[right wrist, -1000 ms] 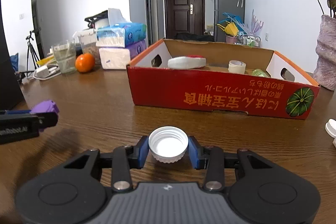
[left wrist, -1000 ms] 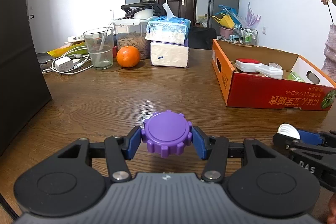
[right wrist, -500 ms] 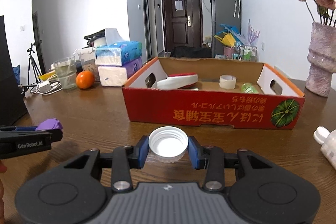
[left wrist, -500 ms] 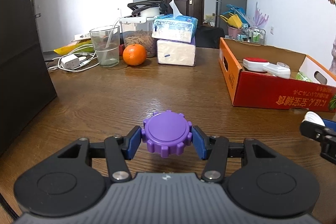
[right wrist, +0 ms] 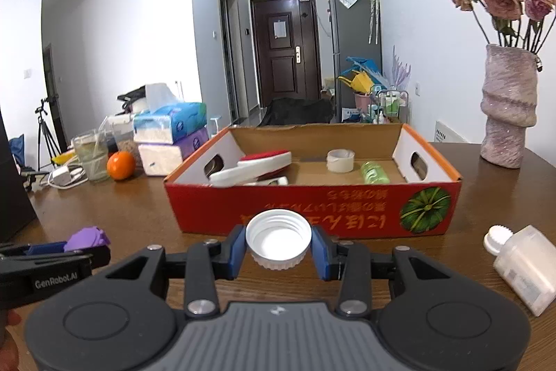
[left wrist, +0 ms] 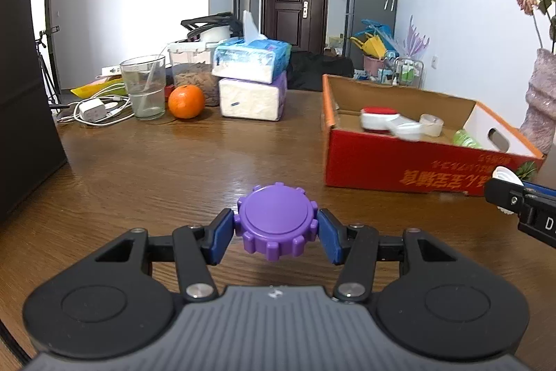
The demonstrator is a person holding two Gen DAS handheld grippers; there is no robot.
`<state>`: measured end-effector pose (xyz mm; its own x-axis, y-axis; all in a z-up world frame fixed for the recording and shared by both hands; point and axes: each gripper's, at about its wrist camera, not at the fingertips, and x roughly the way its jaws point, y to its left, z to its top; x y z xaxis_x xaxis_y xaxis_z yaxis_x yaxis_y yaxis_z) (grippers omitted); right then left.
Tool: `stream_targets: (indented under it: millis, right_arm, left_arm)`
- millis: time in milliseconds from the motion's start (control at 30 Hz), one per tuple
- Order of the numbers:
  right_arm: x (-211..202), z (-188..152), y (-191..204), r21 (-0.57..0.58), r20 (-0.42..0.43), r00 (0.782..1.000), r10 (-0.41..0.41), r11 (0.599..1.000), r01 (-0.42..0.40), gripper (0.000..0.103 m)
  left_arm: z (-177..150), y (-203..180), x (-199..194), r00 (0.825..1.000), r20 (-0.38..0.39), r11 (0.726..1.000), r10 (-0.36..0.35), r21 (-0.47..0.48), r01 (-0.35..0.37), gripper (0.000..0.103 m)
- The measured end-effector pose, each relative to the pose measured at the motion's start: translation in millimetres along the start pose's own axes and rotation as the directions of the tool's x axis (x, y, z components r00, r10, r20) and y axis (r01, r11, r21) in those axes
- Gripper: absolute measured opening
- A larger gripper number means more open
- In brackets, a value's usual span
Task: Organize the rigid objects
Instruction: 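Carry the purple cap and white cap over the red box with both grippers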
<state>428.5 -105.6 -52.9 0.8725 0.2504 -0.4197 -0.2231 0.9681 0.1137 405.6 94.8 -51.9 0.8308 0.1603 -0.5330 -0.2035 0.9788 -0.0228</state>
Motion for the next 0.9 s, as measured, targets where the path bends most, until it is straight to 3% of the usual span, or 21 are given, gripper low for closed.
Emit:
stream_targets:
  millis: [900]
  right_arm:
    - [-11.7, 32.1, -56.9, 0.038, 0.103, 0.993, -0.060, 0.998, 0.056, 0.039]
  left_arm:
    - [43.1, -94.4, -9.1, 0.991, 0.111, 0.997, -0.078, 0.012, 0.077, 0.054]
